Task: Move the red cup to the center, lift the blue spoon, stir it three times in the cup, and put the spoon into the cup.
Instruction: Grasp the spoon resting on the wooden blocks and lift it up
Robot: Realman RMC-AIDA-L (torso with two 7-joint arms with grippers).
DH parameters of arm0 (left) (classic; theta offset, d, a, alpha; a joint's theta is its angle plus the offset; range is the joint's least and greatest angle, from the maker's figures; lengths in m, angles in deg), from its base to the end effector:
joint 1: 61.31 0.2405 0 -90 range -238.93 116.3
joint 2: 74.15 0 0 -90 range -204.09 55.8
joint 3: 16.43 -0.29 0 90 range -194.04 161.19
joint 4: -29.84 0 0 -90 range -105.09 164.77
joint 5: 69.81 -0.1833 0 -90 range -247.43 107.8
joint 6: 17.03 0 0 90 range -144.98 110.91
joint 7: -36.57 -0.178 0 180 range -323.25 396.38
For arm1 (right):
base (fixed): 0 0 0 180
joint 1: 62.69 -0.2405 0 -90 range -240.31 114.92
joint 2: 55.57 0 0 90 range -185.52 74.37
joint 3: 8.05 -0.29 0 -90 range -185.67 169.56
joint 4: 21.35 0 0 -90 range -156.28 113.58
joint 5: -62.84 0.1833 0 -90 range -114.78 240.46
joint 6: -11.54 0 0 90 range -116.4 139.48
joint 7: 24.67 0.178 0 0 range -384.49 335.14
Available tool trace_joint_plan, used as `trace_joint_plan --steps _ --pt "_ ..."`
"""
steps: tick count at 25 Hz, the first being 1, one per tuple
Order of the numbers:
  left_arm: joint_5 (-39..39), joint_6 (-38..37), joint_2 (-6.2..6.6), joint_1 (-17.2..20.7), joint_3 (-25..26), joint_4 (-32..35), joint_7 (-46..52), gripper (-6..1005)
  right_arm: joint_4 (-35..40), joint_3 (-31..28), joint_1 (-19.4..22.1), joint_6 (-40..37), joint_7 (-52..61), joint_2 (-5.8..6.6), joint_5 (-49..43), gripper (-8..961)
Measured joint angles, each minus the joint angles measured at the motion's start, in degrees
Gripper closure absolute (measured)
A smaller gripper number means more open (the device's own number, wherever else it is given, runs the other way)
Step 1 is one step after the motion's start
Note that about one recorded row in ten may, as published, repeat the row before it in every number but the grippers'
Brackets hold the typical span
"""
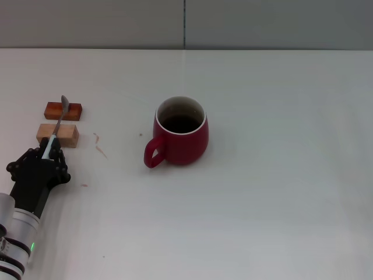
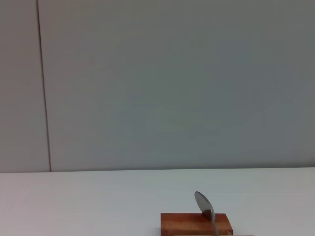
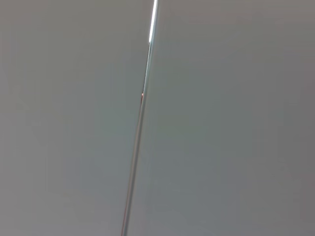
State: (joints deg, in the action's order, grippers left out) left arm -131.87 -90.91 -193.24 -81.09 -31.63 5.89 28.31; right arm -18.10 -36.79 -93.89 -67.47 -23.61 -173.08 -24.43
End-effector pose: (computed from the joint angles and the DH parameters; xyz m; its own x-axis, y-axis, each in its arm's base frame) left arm -0.3652 0.2803 -0.0722 0.7156 0.1686 0.6779 0.6933 -0.0529 -0.7187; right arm 0.3504 0.3795 0.0971 0.8114 0.2813 -0.5123 -0.5786 0.2630 -0.7720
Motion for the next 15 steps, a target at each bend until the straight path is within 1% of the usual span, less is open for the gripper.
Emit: trace_joint_plan --steps 15 --pt "-0.1 1.4 0.04 -0.6 0.0 -0.1 0.0 854 0.0 0.0 0.0 -0.5 0.1 -0.09 0.0 290"
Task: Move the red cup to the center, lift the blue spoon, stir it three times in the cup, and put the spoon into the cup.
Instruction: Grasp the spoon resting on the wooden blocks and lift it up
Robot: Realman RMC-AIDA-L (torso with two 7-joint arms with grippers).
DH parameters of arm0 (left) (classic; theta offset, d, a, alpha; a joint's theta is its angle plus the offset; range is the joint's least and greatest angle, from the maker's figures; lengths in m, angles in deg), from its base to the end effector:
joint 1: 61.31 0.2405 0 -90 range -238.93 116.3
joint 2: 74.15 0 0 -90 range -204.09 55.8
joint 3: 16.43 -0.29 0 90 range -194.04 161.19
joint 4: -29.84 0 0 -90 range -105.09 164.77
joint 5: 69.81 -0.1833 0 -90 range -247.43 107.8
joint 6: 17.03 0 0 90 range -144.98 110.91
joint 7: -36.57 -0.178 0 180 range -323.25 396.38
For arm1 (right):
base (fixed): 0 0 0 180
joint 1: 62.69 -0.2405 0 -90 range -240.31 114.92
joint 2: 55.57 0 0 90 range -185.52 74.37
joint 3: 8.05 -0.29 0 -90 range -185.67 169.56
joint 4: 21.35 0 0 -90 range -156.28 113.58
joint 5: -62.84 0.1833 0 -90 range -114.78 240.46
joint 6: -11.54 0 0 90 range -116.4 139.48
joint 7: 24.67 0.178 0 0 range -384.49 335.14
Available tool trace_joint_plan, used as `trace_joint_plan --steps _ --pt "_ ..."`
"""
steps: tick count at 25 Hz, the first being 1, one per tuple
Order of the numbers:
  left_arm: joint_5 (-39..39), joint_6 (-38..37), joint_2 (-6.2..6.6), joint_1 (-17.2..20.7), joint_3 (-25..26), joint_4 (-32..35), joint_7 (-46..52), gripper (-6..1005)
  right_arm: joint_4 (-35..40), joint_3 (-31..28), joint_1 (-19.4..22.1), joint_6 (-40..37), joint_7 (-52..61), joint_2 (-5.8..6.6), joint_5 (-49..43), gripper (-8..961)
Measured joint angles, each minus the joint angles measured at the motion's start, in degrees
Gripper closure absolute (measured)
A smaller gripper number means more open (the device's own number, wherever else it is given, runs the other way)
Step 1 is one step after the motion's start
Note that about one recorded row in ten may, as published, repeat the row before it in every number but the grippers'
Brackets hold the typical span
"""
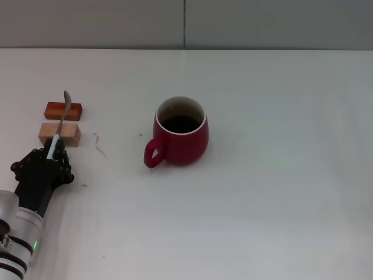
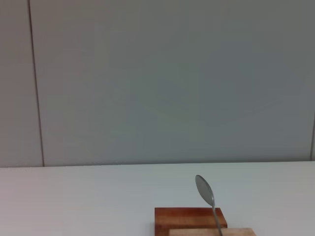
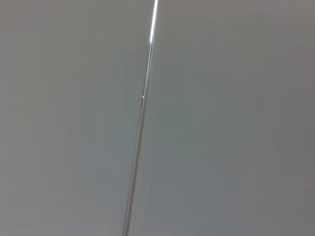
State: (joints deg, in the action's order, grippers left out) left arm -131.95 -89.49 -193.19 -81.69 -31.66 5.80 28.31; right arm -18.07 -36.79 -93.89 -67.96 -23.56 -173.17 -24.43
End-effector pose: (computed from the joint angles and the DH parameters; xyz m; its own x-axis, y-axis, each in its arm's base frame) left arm -0.3648 0.2832 -0.0758 0.7153 0.1857 0.6737 0.6931 -0.0656 -0.7178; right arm 0.3490 0.3789 0.0971 0.8098 0.2889 -0.5106 -0.5799 0.2622 -0.7713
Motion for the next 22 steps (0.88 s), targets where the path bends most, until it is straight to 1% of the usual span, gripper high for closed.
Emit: trace_joint_plan --steps 18,22 --pt "-0.1 -3.3 0.2 0.4 0.0 -0.6 0.6 854 0.1 0.0 0.0 -0.1 -0.2 -0.06 0.0 290" --pt "-0.4 -5.9 0.58 0.6 -0.6 -1.0 4.1 854 0.1 0.0 0.0 -0.1 -0.2 -0.09 0.0 291"
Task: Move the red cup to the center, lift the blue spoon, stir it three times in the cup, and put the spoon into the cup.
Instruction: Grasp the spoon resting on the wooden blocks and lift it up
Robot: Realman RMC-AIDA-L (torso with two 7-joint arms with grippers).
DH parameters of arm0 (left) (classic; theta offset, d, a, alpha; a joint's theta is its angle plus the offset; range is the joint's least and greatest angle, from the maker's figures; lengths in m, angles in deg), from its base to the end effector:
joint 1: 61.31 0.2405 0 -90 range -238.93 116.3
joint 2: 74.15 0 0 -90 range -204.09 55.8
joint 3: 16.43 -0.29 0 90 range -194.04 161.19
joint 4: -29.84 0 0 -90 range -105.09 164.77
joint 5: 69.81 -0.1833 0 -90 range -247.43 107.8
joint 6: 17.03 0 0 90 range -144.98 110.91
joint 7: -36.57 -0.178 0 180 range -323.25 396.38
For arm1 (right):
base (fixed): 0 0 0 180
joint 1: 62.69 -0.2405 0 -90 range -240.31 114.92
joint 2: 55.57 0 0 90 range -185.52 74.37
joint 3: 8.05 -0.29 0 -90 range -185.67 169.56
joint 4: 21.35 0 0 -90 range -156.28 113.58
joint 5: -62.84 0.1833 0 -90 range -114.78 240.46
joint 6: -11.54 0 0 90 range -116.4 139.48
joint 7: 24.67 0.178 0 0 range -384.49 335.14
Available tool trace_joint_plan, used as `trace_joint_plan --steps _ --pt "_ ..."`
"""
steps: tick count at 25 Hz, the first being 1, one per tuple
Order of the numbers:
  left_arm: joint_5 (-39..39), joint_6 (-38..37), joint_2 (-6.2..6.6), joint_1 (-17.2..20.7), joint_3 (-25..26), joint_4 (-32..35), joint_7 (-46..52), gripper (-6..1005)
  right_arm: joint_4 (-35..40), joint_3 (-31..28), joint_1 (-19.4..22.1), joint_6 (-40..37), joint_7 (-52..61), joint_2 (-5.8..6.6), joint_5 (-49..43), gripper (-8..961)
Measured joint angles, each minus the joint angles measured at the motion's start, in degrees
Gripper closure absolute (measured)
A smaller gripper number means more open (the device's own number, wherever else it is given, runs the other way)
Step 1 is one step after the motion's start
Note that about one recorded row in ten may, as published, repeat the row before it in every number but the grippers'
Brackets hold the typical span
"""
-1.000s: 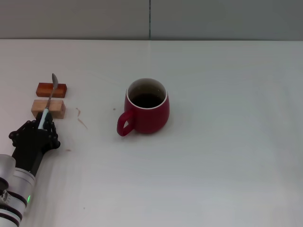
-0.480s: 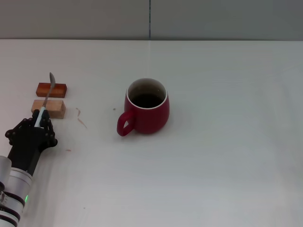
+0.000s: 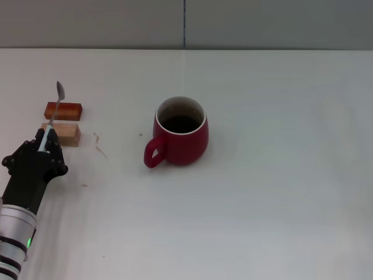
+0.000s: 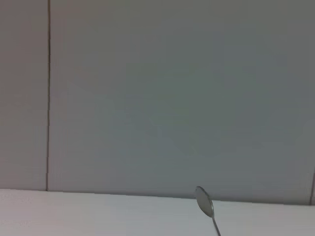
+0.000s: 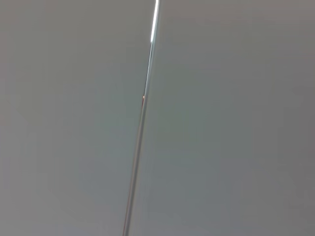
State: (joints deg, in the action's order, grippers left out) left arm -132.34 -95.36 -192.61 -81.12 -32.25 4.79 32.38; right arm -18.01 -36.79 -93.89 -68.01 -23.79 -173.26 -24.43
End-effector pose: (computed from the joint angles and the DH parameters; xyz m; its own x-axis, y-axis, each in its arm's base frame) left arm -0.3562 0.2807 -0.0626 0.6685 0.1039 0.7364 0.7431 -0.0535 -0.6670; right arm 0.3488 0.3787 0.0966 0.8119 0.2880 -0.5077 -0.5769 0.2632 -0.7733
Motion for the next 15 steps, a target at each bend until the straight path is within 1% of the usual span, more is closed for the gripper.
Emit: trace_joint_plan --steps 1,2,3,6,12,15 --pt "-0.5 -0.5 0.07 0.2 -0.1 0.2 1.6 854 0.0 0.0 0.0 0.0 0.0 0.0 0.0 291" --pt "-2.0 -1.1 0.24 0.6 0.0 1.0 5.1 854 0.0 0.0 0.0 0.0 0.0 0.0 0.0 291" --pt "-2.0 -1.1 0.24 0.6 0.0 1.0 5.1 854 0.0 0.0 0.0 0.0 0.0 0.0 0.0 291" --pt "-3.8 -1.6 0.34 1.1 0.0 2.8 10.6 854 0.0 0.0 0.1 0.0 0.0 -0.05 0.0 292" --pt "-7.5 -2.9 0.35 2.2 -0.2 7.7 22.8 854 0.3 0.0 0.1 0.0 -0.1 -0.37 0.0 290" --pt "-9.0 -4.3 0.34 3.0 -0.2 11.0 31.9 854 0.3 0.0 0.1 0.0 -0.1 -0.44 0.0 291"
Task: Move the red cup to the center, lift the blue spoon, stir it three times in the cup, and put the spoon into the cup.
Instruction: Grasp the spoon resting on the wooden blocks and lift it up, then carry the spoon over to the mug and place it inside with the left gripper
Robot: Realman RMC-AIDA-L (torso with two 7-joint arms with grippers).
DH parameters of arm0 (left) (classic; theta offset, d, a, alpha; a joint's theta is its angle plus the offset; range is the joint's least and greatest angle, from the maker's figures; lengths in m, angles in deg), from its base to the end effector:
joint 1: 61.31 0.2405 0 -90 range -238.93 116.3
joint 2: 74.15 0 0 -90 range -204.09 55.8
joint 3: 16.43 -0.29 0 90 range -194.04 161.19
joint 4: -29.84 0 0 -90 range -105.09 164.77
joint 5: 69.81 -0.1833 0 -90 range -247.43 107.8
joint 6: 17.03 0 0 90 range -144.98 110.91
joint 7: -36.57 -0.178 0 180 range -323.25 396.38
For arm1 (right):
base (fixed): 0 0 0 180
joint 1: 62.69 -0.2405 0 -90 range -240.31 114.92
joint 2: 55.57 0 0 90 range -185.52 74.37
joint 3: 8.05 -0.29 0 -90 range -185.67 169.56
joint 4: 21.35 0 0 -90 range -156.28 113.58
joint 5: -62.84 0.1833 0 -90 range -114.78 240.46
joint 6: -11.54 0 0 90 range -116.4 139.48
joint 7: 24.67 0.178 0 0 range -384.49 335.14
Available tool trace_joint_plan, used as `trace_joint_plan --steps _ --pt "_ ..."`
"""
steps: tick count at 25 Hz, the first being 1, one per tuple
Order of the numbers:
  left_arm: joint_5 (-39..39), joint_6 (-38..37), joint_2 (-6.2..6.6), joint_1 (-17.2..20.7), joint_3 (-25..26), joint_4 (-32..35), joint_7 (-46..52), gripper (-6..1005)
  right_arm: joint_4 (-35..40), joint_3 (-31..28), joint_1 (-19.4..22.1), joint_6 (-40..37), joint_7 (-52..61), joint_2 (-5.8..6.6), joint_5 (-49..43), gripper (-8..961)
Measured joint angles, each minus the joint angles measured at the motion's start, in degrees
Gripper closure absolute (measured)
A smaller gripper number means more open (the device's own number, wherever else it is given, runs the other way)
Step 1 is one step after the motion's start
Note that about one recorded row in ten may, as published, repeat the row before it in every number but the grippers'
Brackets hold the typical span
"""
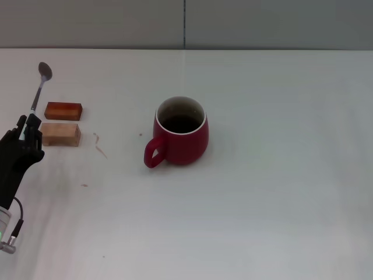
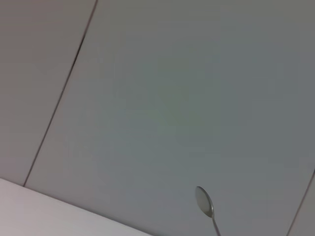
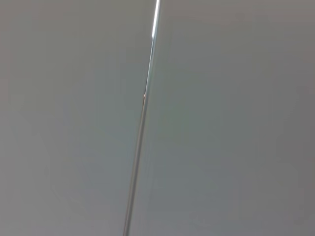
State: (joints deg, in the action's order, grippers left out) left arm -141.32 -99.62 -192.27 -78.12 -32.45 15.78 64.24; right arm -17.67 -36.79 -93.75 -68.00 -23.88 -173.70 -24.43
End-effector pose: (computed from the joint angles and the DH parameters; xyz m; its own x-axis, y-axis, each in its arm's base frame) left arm -0.3594 0.2779 -0.0341 0.3667 0.0449 0.9292 0.9236 -0.1373 -0.3579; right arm 0.3494 0.3770 0.0939 0.8136 0.2822 -0.5084 -0.5754 0.2646 -0.7739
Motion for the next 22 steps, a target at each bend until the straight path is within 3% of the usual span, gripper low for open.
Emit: trace_joint_plan --steps 10,11,22 --pt "-1.1 -4.0 0.08 1.2 -0.4 6.1 24.4 854 0.1 0.0 0.2 -0.1 0.0 -0.22 0.0 291" --pt "-1.2 -4.1 0.13 1.2 -1.5 7.9 31.0 854 0.1 0.0 0.2 -0.1 0.0 -0.22 0.0 291" --pt "-1.3 -5.2 0.28 1.1 -10.7 21.4 61.2 855 0.0 0.0 0.2 -0.1 0.0 -0.19 0.0 291"
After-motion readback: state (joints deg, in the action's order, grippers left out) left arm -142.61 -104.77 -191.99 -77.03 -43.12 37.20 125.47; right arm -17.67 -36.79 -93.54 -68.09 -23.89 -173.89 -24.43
